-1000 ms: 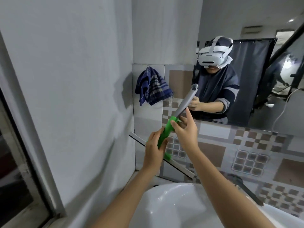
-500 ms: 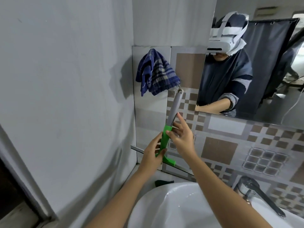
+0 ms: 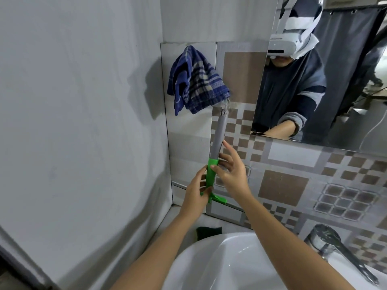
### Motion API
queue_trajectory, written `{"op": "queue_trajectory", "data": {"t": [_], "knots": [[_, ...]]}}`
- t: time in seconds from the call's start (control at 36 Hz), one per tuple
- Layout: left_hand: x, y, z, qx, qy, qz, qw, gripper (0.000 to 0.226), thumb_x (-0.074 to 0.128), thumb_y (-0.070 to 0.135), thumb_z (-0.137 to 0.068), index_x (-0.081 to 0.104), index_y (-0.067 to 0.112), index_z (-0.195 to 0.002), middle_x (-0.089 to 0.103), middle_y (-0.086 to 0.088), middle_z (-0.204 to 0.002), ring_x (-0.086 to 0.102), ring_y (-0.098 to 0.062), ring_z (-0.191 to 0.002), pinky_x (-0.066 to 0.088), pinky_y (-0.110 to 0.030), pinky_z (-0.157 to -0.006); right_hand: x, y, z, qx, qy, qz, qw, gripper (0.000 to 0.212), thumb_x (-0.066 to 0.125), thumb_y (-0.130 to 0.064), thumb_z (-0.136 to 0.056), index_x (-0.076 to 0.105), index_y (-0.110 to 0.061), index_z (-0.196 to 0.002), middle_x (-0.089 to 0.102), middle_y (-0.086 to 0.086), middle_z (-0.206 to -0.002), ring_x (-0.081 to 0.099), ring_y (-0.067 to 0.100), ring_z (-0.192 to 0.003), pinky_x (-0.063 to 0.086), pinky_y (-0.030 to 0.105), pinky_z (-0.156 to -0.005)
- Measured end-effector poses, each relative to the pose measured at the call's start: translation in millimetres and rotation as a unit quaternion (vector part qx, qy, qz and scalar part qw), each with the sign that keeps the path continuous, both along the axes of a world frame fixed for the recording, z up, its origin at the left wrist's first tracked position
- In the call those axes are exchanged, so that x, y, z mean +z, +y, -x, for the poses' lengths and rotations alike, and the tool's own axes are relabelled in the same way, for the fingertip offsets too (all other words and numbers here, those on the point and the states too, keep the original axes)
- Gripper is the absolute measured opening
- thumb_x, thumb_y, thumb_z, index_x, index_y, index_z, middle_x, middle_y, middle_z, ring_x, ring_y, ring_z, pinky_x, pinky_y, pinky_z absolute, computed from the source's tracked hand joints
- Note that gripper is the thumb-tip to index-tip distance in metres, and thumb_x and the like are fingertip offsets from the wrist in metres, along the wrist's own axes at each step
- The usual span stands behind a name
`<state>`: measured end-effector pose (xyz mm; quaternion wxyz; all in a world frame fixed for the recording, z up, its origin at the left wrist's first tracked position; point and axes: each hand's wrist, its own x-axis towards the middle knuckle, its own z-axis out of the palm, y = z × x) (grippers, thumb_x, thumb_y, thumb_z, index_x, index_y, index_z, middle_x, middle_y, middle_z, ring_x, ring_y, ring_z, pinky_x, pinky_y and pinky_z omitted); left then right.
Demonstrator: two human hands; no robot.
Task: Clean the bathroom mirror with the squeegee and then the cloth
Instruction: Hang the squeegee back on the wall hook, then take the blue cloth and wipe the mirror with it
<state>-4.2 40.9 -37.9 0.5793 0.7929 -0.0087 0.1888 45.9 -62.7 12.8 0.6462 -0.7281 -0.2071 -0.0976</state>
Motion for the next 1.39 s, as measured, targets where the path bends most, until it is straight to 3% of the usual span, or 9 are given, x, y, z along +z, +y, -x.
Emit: {"op": "queue_trajectory", "data": {"t": [0.14, 0.44, 0.58, 0.78, 0.89, 1.11, 1.25, 1.33, 1.39], "knots": [[-6.1, -8.0, -14.4, 0.014, -0.004, 0.025, 1.000, 0.057, 0.056, 0.003, -0.088, 0.037, 0.030, -0.134, 0.054, 0.000, -0.119, 0.058, -0.016, -0.106, 0.054, -0.034, -0.088, -4.7, -1.8, -9.5, 0.001, -0.011, 0.011, 1.000, 0.076, 0.068, -0.001, -0.079, 0.033, -0.036, -0.137, 0.055, 0.011, -0.125, 0.054, 0.019, -0.117, 0.048, 0.042, -0.098], [-13.9, -12.3, -30.8, 0.016, -0.026, 0.029, 0.999, 0.057, 0.057, 0.003, -0.087, 0.036, 0.037, -0.127, 0.055, 0.008, -0.112, 0.058, -0.006, -0.102, 0.052, -0.021, -0.086, -9.6, -7.2, -23.1, 0.010, -0.042, 0.028, 0.999, 0.073, 0.065, 0.000, -0.082, 0.032, -0.036, -0.136, 0.053, 0.002, -0.118, 0.055, 0.012, -0.110, 0.049, 0.016, -0.089], [-14.5, -13.0, -27.8, 0.011, -0.024, 0.036, 0.999, 0.056, 0.059, 0.005, -0.086, 0.037, 0.039, -0.125, 0.054, 0.017, -0.109, 0.058, -0.008, -0.105, 0.052, -0.024, -0.088, -8.5, -8.9, -20.0, 0.009, -0.051, 0.038, 0.998, 0.072, 0.065, -0.001, -0.083, 0.031, -0.040, -0.133, 0.053, 0.002, -0.119, 0.054, 0.014, -0.113, 0.051, 0.028, -0.093], [-10.2, -8.5, -23.4, -0.005, -0.020, 0.025, 0.999, 0.054, 0.059, 0.004, -0.086, 0.040, 0.025, -0.132, 0.057, 0.001, -0.121, 0.057, -0.012, -0.108, 0.052, -0.022, -0.087, -3.4, -10.6, -13.6, -0.004, -0.060, 0.060, 0.996, 0.069, 0.065, -0.002, -0.083, 0.035, -0.028, -0.139, 0.056, -0.004, -0.111, 0.055, 0.011, -0.108, 0.051, 0.028, -0.093], [-0.9, -2.7, -16.0, -0.001, -0.035, -0.004, 0.999, 0.049, 0.057, 0.007, -0.088, 0.042, 0.027, -0.130, 0.054, 0.006, -0.122, 0.053, -0.007, -0.112, 0.048, -0.023, -0.094, 3.1, -14.6, -10.3, -0.028, -0.077, 0.062, 0.995, 0.062, 0.063, -0.002, -0.084, 0.040, -0.023, -0.138, 0.057, -0.002, -0.115, 0.053, 0.007, -0.110, 0.049, 0.027, -0.096], [86.3, 32.1, -11.9, 0.154, -0.217, 0.003, 0.964, 0.043, 0.054, 0.019, -0.092, 0.039, 0.021, -0.132, 0.046, 0.011, -0.124, 0.044, 0.005, -0.113, 0.035, -0.010, -0.097, 75.2, -21.8, -9.4, -0.066, -0.201, 0.034, 0.977, 0.051, 0.058, -0.004, -0.088, 0.043, -0.025, -0.133, 0.055, 0.000, -0.116, 0.056, 0.011, -0.104, 0.049, 0.022, -0.089], [165.2, 51.9, -19.3, 0.216, -0.331, 0.001, 0.919, 0.045, 0.053, 0.027, -0.092, 0.039, 0.017, -0.133, 0.043, 0.008, -0.130, 0.041, 0.000, -0.122, 0.034, -0.018, -0.102, 150.5, -9.6, -14.6, -0.042, -0.252, 0.035, 0.966, 0.043, 0.055, -0.008, -0.091, 0.047, -0.015, -0.133, 0.051, 0.000, -0.116, 0.054, 0.004, -0.106, 0.047, 0.013, -0.090], [200.4, 56.1, -26.2, 0.209, -0.343, -0.036, 0.915, 0.049, 0.054, 0.034, -0.091, 0.039, 0.017, -0.134, 0.043, 0.003, -0.134, 0.040, -0.008, -0.125, 0.034, -0.023, -0.105, 189.0, 3.9, -26.1, -0.037, -0.279, 0.082, 0.956, 0.042, 0.055, -0.013, -0.092, 0.048, -0.018, -0.133, 0.051, -0.002, -0.118, 0.052, 0.011, -0.111, 0.047, 0.026, -0.096], [216.8, 54.7, -29.3, 0.190, -0.335, -0.077, 0.920, 0.050, 0.055, 0.034, -0.090, 0.040, 0.014, -0.133, 0.043, 0.006, -0.128, 0.043, -0.006, -0.119, 0.034, -0.011, -0.099, 210.3, 12.6, -35.2, -0.033, -0.302, 0.115, 0.946, 0.042, 0.054, -0.012, -0.092, 0.048, -0.021, -0.133, 0.052, 0.000, -0.121, 0.051, 0.013, -0.113, 0.046, 0.033, -0.099]]}}
